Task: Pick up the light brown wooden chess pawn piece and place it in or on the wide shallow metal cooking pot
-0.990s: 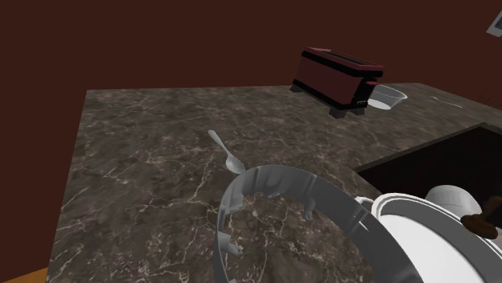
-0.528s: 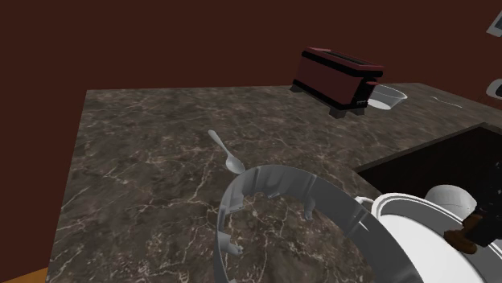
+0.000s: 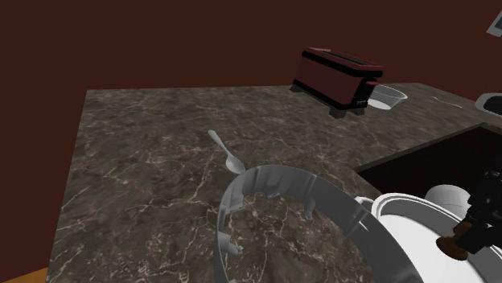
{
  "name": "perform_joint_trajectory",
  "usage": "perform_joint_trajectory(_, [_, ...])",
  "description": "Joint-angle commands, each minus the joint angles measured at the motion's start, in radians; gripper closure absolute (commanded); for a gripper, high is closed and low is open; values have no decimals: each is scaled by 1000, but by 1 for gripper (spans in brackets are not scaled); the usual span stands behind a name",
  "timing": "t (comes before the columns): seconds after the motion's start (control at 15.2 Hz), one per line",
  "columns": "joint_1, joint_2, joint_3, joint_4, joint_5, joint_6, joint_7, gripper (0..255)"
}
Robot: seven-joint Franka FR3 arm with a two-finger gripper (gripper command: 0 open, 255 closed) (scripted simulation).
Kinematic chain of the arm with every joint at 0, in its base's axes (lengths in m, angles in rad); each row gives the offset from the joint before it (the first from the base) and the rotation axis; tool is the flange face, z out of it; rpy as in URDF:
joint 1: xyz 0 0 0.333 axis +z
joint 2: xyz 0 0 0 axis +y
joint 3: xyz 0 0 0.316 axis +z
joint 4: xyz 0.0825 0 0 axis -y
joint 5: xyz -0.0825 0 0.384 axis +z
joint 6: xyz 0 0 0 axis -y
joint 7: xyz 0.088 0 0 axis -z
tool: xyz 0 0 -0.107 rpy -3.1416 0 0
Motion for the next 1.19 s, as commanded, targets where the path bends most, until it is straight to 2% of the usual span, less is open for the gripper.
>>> perform_joint_trajectory(0.0, [0,0,0,0,0,0,0,255])
perform_joint_trajectory(0.07, [0,0,0,0,0,0,0,255])
perform_joint_trajectory(0.13, [0,0,0,0,0,0,0,0])
perform_joint_trajectory(0.46, [0,0,0,0,0,0,0,0])
perform_joint_trajectory(0.73, [-24,98,-32,166,-35,-69,15,0])
perform_joint_trajectory(1.12, [-24,98,-32,166,-35,-69,15,0])
